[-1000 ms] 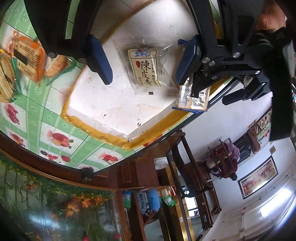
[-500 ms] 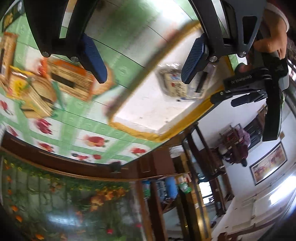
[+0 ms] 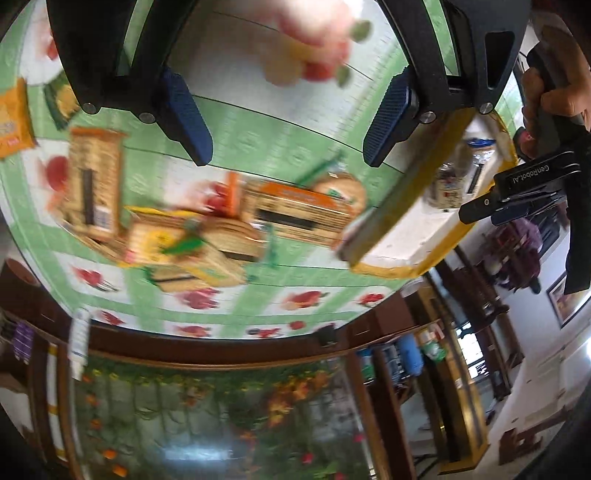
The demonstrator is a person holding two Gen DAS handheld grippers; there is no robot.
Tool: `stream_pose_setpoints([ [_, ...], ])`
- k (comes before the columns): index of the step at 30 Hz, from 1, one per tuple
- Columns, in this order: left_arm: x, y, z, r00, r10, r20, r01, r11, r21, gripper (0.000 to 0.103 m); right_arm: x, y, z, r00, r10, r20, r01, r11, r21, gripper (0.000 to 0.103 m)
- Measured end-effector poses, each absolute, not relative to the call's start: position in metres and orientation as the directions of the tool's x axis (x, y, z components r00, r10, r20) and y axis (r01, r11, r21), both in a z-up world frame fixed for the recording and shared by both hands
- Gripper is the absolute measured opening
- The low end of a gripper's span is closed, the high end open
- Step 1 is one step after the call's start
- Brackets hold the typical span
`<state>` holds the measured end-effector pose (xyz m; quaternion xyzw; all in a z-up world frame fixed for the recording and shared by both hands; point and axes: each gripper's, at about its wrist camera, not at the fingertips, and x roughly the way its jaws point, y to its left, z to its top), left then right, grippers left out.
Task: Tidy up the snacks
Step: 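Move both open tools back over the snack pile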
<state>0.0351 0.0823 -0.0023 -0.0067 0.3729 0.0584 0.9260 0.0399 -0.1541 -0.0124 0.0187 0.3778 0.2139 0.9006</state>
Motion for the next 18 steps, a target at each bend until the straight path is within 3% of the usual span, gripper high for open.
stream_pose_setpoints([
  [18, 0.055, -0.023, -0.013, 0.690, -0.081, -0.719, 0.167, 0.985, 0.050, 0.083, 0.003, -0.292, -0.028, 0.681, 0.209, -0.702, -0.084, 0.975, 0.208, 0.086],
])
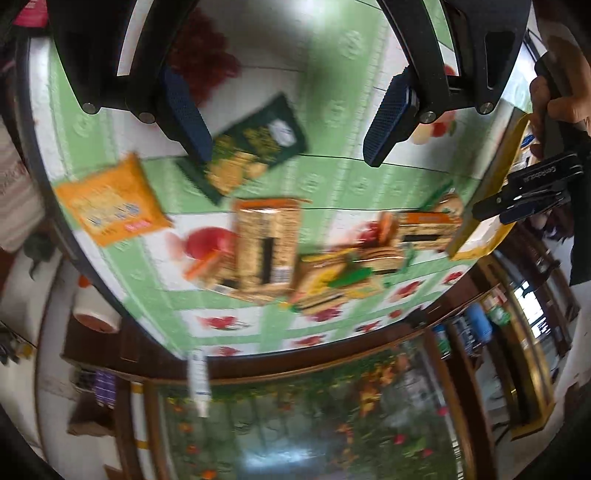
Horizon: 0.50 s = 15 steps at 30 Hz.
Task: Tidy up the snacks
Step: 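Move both open tools back over the snack pile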
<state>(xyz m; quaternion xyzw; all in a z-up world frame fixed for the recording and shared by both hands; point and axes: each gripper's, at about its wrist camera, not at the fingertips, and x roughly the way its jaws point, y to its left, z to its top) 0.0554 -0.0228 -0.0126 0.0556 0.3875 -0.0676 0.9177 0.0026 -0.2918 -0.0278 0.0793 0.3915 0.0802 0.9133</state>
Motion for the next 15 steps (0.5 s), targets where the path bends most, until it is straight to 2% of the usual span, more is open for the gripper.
stream_pose_setpoints([
  [5, 0.074, -0.036, -0.011, 0.689, -0.079, -0.720, 0.250, 0.959, 0.135, 0.083, 0.004, -0.317, -0.031, 0.677, 0.181, -0.713, -0.011, 0.971, 0.237, 0.086],
  [10, 0.100, -0.042, -0.019, 0.610, -0.129, -0.782, 0.411, 0.895, 0.173, 0.083, 0.010, -0.312, -0.040, 0.642, 0.189, -0.744, -0.011, 0.971, 0.237, 0.086],
  [15, 0.109, -0.061, -0.032, 0.605, -0.090, -0.791, 0.516, 0.801, 0.303, 0.083, 0.017, -0.294, -0.050, 0.614, 0.185, -0.768, -0.021, 0.976, 0.218, 0.086],
])
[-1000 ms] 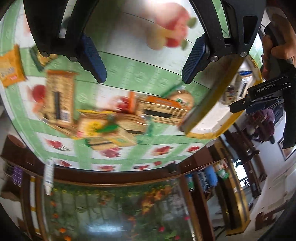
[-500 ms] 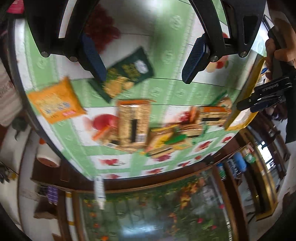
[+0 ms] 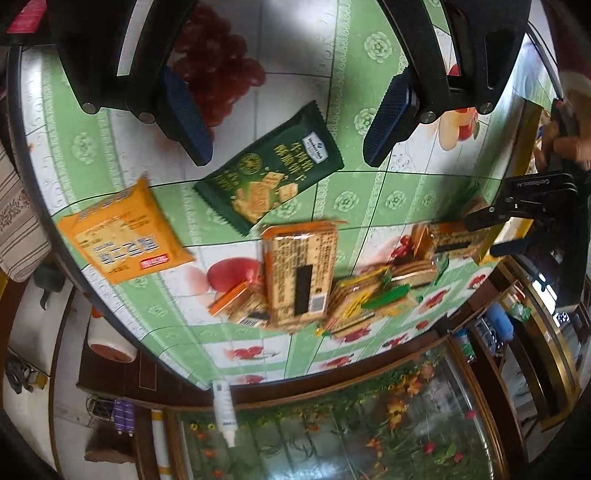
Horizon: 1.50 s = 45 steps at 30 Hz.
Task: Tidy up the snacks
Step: 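Move both open tools back over the snack pile, then grasp the tan biscuit pack with the left tool while the right grasps the green snack packet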
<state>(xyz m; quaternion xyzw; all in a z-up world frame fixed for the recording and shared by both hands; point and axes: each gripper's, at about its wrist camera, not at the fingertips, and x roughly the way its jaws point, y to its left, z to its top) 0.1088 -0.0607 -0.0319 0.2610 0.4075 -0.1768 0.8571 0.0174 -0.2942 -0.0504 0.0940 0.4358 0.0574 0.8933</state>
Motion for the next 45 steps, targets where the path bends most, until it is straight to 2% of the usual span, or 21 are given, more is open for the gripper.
stream_pose_setpoints([
  [6, 0.131, -0.070, -0.041, 0.565, -0.071, -0.822, 0.570, 0.754, 0.327, 0.083, 0.026, -0.280, -0.062, 0.571, 0.171, -0.803, -0.013, 0.980, 0.200, 0.087],
  [10, 0.147, -0.072, -0.056, 0.486, -0.053, -0.872, 0.597, 0.749, 0.288, 0.085, 0.033, -0.272, -0.063, 0.563, 0.146, -0.813, -0.007, 0.985, 0.172, 0.092],
  [15, 0.142, -0.068, -0.060, 0.457, -0.064, -0.887, 0.577, 0.781, 0.240, 0.092, 0.046, -0.262, -0.064, 0.559, 0.138, -0.818, -0.017, 0.988, 0.155, 0.096],
  [18, 0.131, -0.067, -0.058, 0.440, -0.073, -0.895, 0.562, 0.800, 0.211, 0.093, 0.055, -0.257, -0.066, 0.559, 0.119, -0.820, -0.026, 0.992, 0.127, 0.096],
  [21, 0.120, -0.072, -0.056, 0.417, -0.087, -0.905, 0.560, 0.808, 0.181, 0.093, 0.062, -0.253, -0.067, 0.561, 0.110, -0.821, -0.025, 0.993, 0.116, 0.096],
  [25, 0.126, -0.072, -0.058, 0.332, -0.149, -0.931, 0.530, 0.846, 0.053, 0.093, 0.067, -0.250, -0.068, 0.567, 0.083, -0.820, -0.023, 0.996, 0.085, 0.096],
  [28, 0.142, -0.064, -0.059, 0.395, -0.052, -0.917, 0.434, 0.890, 0.137, 0.093, 0.064, -0.250, -0.069, 0.570, 0.072, -0.818, -0.026, 0.997, 0.070, 0.096],
  [31, 0.152, -0.058, -0.063, 0.360, -0.106, -0.927, 0.408, 0.911, 0.054, 0.093, 0.062, -0.256, -0.069, 0.572, 0.071, -0.817, -0.021, 0.997, 0.072, 0.096],
  [35, 0.150, -0.069, -0.069, 0.388, -0.075, -0.919, 0.403, 0.910, 0.096, 0.093, 0.063, -0.260, -0.069, 0.581, 0.062, -0.812, -0.007, 0.997, 0.071, 0.096],
  [39, 0.149, -0.076, -0.069, 0.375, -0.132, -0.918, 0.394, 0.918, 0.030, 0.093, 0.064, -0.258, -0.070, 0.581, 0.043, -0.813, -0.011, 0.999, 0.045, 0.091],
  [42, 0.146, -0.072, -0.068, 0.390, -0.155, -0.908, 0.373, 0.928, 0.002, 0.083, 0.063, -0.258, -0.069, 0.584, 0.015, -0.812, -0.012, 1.000, 0.010, 0.079],
  [43, 0.144, -0.072, -0.066, 0.402, -0.154, -0.903, 0.364, 0.931, 0.003, 0.073, 0.063, -0.259, -0.069, 0.586, 0.010, -0.810, -0.012, 1.000, 0.004, 0.077],
  [44, 0.142, -0.070, -0.064, 0.409, -0.154, -0.900, 0.355, 0.935, 0.002, 0.067, 0.061, -0.261, -0.068, 0.589, 0.007, -0.808, -0.012, 1.000, -0.001, 0.068],
  [45, 0.141, -0.069, -0.062, 0.416, -0.157, -0.896, 0.348, 0.937, -0.002, 0.053, 0.060, -0.263, -0.067, 0.595, 0.003, -0.804, -0.011, 1.000, -0.004, 0.057],
])
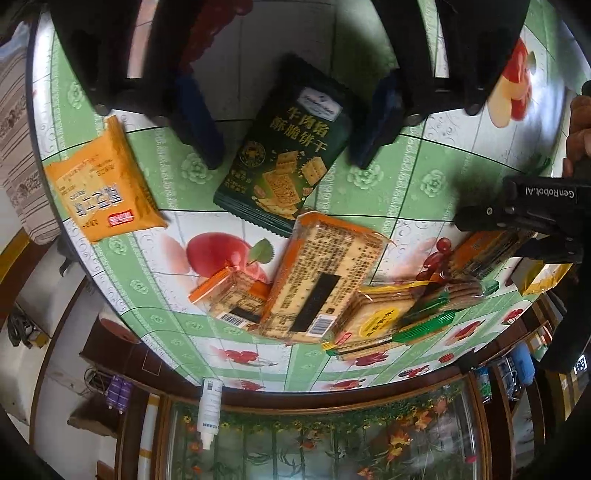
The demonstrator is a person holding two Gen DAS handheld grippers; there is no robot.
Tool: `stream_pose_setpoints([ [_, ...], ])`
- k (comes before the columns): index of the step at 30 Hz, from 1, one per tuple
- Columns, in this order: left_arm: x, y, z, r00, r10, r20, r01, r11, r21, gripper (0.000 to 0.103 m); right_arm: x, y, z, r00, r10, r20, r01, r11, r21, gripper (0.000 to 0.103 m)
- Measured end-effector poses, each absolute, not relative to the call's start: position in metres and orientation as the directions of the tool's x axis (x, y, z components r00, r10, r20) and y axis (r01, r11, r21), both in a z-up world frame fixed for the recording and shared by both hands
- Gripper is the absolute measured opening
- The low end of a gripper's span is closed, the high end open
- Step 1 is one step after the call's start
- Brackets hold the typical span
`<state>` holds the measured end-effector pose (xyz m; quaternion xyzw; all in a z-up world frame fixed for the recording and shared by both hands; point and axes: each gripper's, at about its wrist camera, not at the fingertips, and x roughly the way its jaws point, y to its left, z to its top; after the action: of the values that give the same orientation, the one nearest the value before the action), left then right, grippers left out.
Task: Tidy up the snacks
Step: 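Grasp the tan biscuit pack with the left tool while the right grasps the green snack packet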
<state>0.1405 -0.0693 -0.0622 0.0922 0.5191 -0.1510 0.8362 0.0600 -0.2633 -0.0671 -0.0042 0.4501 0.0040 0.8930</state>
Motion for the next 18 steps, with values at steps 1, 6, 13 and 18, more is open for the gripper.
stream_pose_setpoints([
  [1, 0.140, -0.068, -0.061, 0.413, -0.164, -0.896, 0.345, 0.939, -0.013, 0.053, 0.059, -0.266, -0.067, 0.597, -0.001, -0.802, -0.007, 1.000, -0.006, 0.053],
  [6, 0.131, -0.067, -0.060, 0.432, -0.192, -0.881, 0.330, 0.943, -0.043, 0.052, 0.056, -0.273, -0.066, 0.606, 0.010, -0.795, -0.017, 1.000, 0.000, 0.048],
  [13, 0.118, -0.056, -0.059, 0.464, -0.231, -0.855, 0.284, 0.953, -0.103, 0.052, 0.047, -0.273, -0.056, 0.640, 0.046, -0.767, -0.039, 0.999, 0.027, 0.047],
  [18, 0.102, -0.049, -0.055, 0.502, -0.226, -0.835, 0.259, 0.960, -0.104, 0.052, 0.042, -0.269, -0.042, 0.668, 0.081, -0.740, -0.058, 0.997, 0.057, 0.047],
])
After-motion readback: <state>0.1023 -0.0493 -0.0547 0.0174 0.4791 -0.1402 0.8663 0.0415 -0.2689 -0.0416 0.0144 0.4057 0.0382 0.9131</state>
